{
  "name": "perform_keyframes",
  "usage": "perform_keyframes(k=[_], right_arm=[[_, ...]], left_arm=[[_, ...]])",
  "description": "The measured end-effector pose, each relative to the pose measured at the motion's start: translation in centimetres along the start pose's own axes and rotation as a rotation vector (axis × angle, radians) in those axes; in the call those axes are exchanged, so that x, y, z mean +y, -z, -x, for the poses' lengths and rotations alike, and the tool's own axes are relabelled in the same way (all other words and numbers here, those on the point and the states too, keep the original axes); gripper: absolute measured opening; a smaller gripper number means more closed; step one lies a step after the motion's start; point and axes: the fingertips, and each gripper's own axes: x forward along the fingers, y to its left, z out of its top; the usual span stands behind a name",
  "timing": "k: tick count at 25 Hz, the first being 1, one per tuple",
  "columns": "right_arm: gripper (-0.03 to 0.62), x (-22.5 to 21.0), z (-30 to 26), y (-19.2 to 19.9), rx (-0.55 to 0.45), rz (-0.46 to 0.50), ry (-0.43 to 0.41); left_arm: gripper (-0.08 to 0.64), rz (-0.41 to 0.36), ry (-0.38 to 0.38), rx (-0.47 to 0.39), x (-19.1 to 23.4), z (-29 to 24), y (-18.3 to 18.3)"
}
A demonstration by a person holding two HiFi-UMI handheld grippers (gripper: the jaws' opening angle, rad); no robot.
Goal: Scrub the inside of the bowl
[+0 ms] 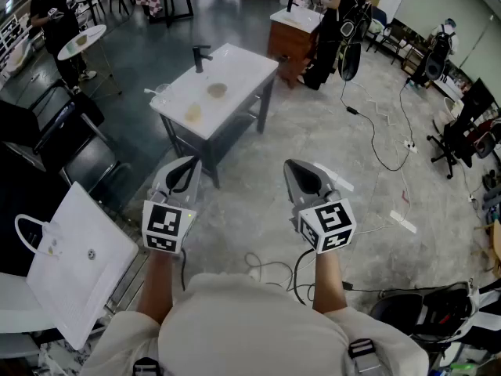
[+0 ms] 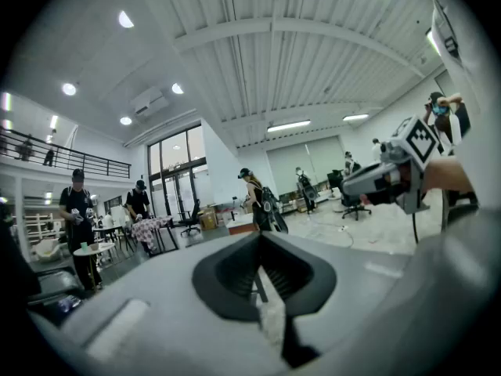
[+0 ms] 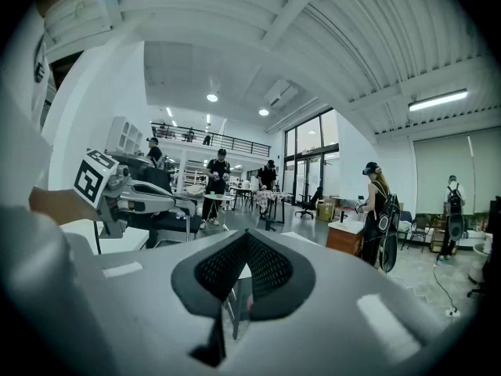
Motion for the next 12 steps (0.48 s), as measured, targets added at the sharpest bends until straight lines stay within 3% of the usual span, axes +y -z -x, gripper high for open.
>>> perform_keyframes(k=[12], right_arm=[[0.005,-1.3,-0.7,-0.5,-0.015,-0.045,-0.011]], left_arm=[[0.003,0.015,-0.004,0.015,0.4,-1.4,0.1]])
